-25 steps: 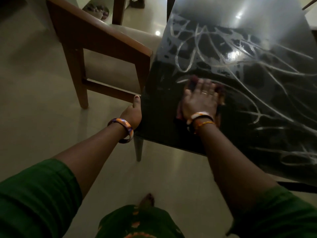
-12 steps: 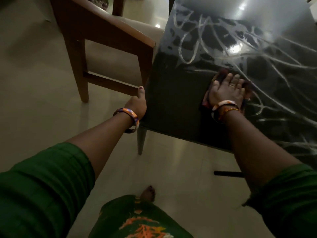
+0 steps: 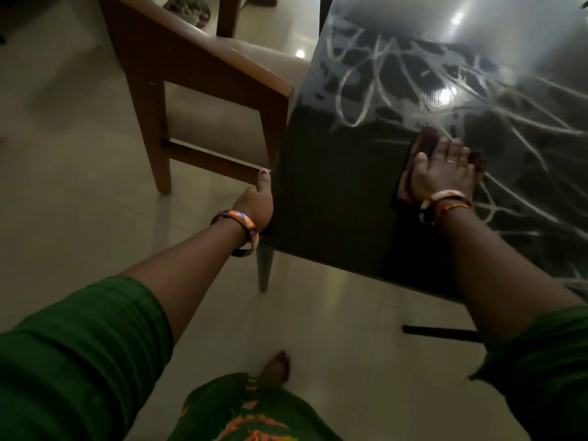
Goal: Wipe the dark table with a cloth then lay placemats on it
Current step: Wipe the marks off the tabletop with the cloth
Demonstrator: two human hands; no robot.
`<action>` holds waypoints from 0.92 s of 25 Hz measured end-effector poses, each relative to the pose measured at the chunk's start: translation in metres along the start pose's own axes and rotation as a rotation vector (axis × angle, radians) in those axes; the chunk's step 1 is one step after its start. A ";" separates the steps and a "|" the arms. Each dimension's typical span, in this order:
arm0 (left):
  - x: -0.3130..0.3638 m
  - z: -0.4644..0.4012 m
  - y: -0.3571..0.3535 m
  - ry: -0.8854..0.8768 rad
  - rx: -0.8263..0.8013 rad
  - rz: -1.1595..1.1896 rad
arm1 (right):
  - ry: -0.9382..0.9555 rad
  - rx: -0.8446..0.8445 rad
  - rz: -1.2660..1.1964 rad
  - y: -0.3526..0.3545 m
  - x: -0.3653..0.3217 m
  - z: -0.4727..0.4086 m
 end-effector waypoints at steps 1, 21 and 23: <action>0.000 0.000 0.000 -0.005 0.000 0.004 | -0.076 0.007 0.003 -0.001 0.005 0.002; -0.017 -0.012 -0.018 0.165 -0.461 0.621 | 0.425 -0.023 -0.105 -0.043 -0.138 0.120; -0.019 -0.025 -0.016 0.248 -0.508 0.755 | 0.538 -0.065 -0.072 -0.053 -0.165 0.140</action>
Point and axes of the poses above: each hand's wrist, its own z-axis away from the middle knuckle, its own y-axis out of the back of the hand, x = y × z, the point moved 7 cm from there along -z, towards the middle knuckle, and after that the axes turned 3 degrees about -z, right-handed, at the moved point
